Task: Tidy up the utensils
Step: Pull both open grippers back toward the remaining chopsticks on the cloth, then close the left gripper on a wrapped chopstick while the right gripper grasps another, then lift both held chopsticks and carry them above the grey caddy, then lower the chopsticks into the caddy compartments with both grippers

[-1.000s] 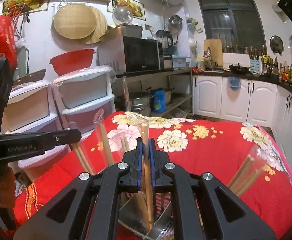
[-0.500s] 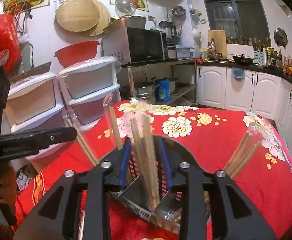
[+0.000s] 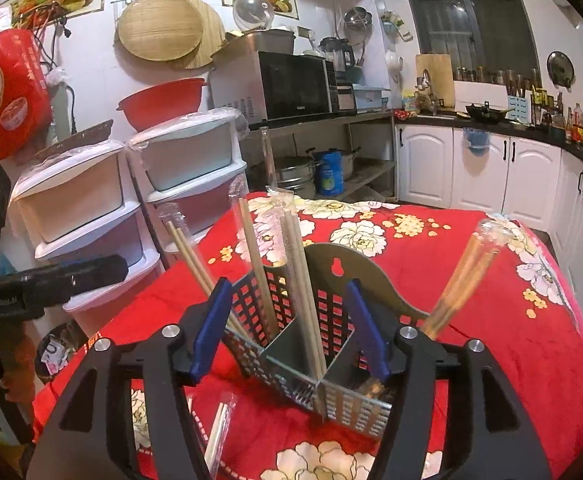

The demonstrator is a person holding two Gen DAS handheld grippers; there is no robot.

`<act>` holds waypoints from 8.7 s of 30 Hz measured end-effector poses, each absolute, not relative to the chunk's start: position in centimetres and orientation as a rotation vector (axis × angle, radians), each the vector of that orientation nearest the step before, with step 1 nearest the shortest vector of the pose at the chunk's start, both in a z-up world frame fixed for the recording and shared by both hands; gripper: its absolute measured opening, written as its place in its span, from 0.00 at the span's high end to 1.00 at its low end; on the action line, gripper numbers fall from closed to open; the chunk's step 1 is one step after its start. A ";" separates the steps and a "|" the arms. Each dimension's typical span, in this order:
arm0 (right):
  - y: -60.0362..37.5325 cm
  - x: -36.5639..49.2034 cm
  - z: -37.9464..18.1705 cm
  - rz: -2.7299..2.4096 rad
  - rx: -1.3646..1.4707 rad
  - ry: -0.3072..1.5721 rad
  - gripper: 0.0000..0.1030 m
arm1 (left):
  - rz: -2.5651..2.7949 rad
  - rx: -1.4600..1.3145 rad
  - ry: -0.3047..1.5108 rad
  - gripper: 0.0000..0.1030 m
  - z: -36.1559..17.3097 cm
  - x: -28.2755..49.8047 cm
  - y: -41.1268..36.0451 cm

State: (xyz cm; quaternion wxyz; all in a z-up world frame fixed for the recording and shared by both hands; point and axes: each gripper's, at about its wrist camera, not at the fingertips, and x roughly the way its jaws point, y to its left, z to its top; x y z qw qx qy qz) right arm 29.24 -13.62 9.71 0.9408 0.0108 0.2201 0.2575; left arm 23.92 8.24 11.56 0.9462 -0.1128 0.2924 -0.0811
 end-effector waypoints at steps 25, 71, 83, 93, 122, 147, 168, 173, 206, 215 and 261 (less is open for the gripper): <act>-18.4 24.5 5.7 0.428 0.010 0.566 0.33 | -0.145 -0.266 0.682 0.11 6.4 19.4 7.8; -22.5 23.5 -0.7 0.434 0.001 0.808 0.65 | -0.176 -0.324 0.938 0.69 -2.8 18.9 4.5; -20.4 29.5 -3.8 0.353 -0.043 0.946 0.73 | -0.121 -0.353 0.973 0.70 -2.9 21.4 6.2; -19.7 31.1 -4.8 0.356 -0.041 0.960 0.72 | -0.085 -0.338 0.992 0.69 -3.1 24.7 6.5; -15.6 29.1 -4.0 0.449 -0.086 0.979 0.90 | -0.079 -0.345 0.983 0.94 -3.4 26.6 7.7; -13.2 25.0 6.7 0.742 -0.001 0.688 0.90 | -0.159 -0.317 0.715 0.99 7.1 21.7 8.1; -13.5 23.0 14.1 0.816 0.016 0.495 0.91 | -0.234 -0.255 0.591 0.99 13.7 20.5 6.9; -13.8 23.1 15.2 0.807 0.034 0.463 0.90 | -0.248 -0.252 0.558 0.99 15.1 20.3 6.7; -19.9 28.5 22.4 0.605 0.096 0.223 0.90 | -0.284 -0.202 0.351 0.99 26.3 26.7 1.5; -20.2 30.0 22.3 0.571 0.076 0.221 0.91 | -0.227 -0.194 0.340 0.99 25.8 30.2 1.4; -17.3 37.0 11.6 0.559 0.040 0.470 0.90 | -0.241 -0.234 0.517 0.99 13.3 36.7 2.1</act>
